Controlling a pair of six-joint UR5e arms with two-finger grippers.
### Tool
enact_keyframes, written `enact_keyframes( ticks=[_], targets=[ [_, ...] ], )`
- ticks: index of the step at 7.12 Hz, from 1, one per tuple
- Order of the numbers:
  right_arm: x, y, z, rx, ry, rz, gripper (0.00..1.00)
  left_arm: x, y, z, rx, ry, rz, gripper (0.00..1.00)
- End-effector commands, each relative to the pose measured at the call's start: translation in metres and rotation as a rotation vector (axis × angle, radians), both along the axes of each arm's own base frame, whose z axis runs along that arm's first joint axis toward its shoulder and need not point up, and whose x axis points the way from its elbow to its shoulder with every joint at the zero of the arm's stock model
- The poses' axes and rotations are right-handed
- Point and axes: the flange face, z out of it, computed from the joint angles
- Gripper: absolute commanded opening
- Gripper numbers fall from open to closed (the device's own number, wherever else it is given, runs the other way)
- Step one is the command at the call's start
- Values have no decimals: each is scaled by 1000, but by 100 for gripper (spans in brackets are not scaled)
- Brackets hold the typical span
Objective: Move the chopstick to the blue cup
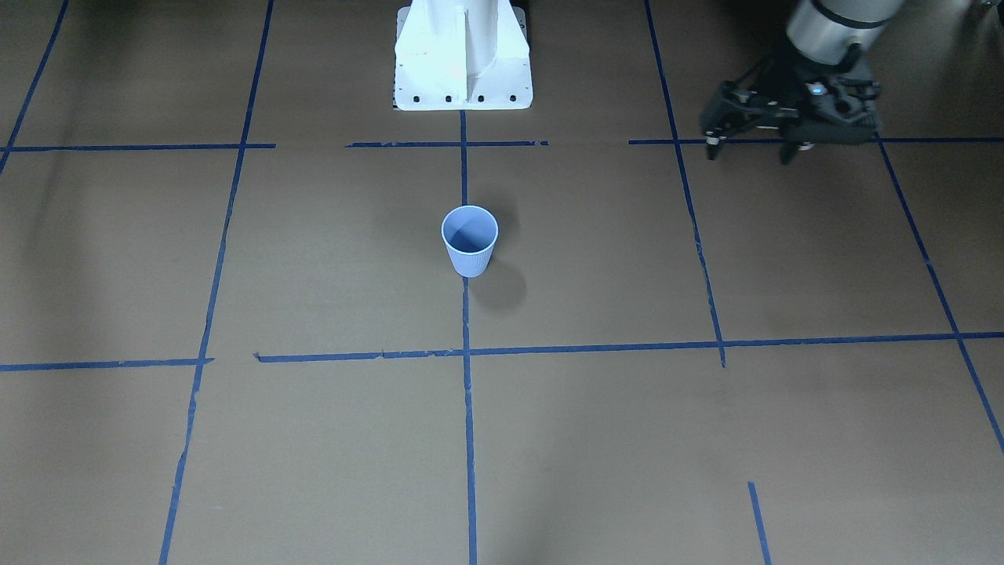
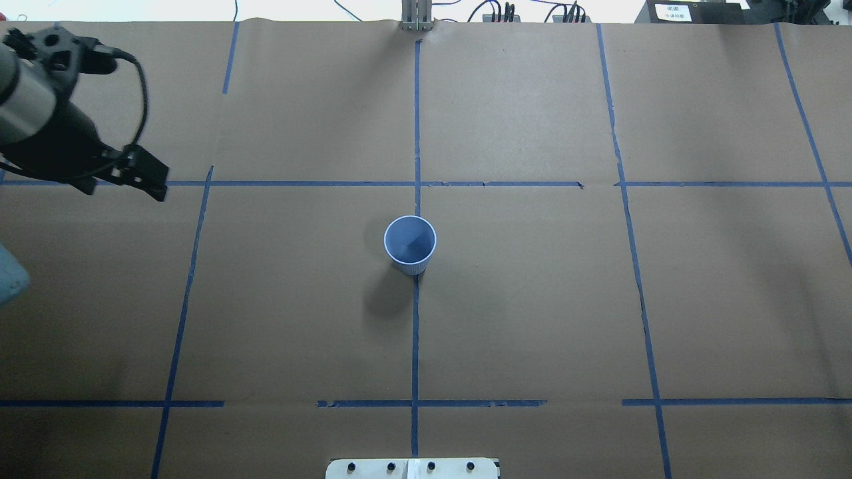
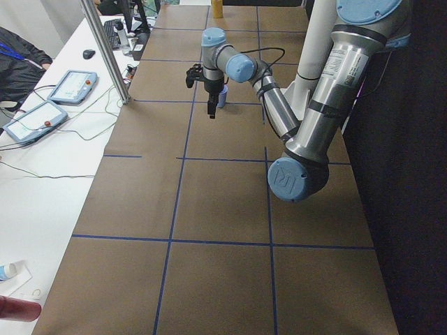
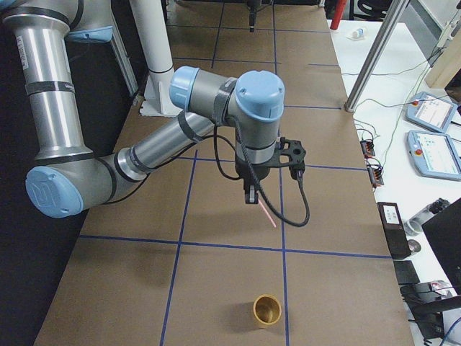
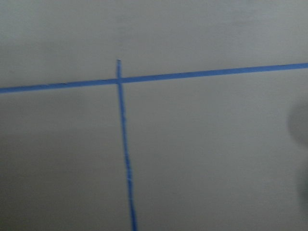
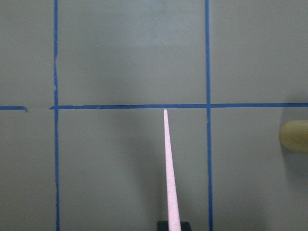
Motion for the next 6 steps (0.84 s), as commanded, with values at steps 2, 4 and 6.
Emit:
enact_keyframes(
  ticks=[2,4,6],
  targets=[
    [-151,-15,-132,-133,-85,88,0,-107,-25,73,86,-52,68,100],
    [-240,12,-211,-201,-121,109,0,-161,-49,125,107,-82,114,100],
    [-317,40,-267,-185,-172,157,1,-213,-73,186,119,-111,174,100]
  ],
)
